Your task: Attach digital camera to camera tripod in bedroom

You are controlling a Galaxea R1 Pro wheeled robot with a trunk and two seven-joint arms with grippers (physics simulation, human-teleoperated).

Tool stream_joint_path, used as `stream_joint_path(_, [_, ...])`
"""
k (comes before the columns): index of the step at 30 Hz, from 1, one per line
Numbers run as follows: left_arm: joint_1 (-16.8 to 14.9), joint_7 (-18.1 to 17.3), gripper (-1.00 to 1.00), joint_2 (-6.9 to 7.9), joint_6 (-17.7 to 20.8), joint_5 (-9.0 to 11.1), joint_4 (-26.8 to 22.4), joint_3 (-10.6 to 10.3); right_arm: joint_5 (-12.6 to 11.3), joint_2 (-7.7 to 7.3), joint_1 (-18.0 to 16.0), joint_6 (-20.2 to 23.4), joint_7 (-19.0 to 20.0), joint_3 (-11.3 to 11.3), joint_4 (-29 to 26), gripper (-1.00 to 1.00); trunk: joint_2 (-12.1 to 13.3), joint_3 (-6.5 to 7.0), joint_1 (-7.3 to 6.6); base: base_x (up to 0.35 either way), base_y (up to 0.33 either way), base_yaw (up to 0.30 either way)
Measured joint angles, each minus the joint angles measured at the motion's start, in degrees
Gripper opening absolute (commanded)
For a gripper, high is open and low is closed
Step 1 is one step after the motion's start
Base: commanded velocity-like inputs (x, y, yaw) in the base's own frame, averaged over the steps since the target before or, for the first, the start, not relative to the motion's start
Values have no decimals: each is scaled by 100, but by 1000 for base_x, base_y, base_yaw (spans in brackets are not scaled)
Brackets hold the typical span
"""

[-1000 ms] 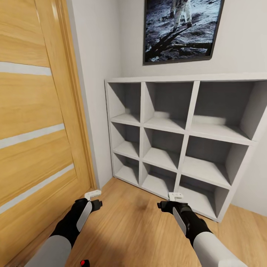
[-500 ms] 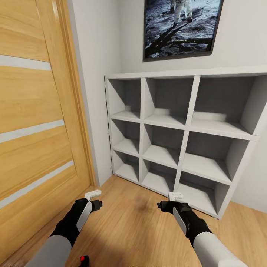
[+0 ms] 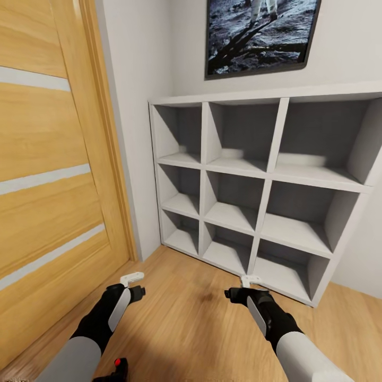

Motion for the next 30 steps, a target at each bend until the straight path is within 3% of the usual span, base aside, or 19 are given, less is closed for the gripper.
stream_joint_path(13, [0,0,100,193,-12,7,25,6,-5,9,0,-13,0,-26,0,100,-18,-288,34,0,0,0])
stream_joint_path(30, [0,8,100,206,-13,2,25,-11,-11,-9,0,11,24,15,-20,100,-41,-665,77,0,0,0])
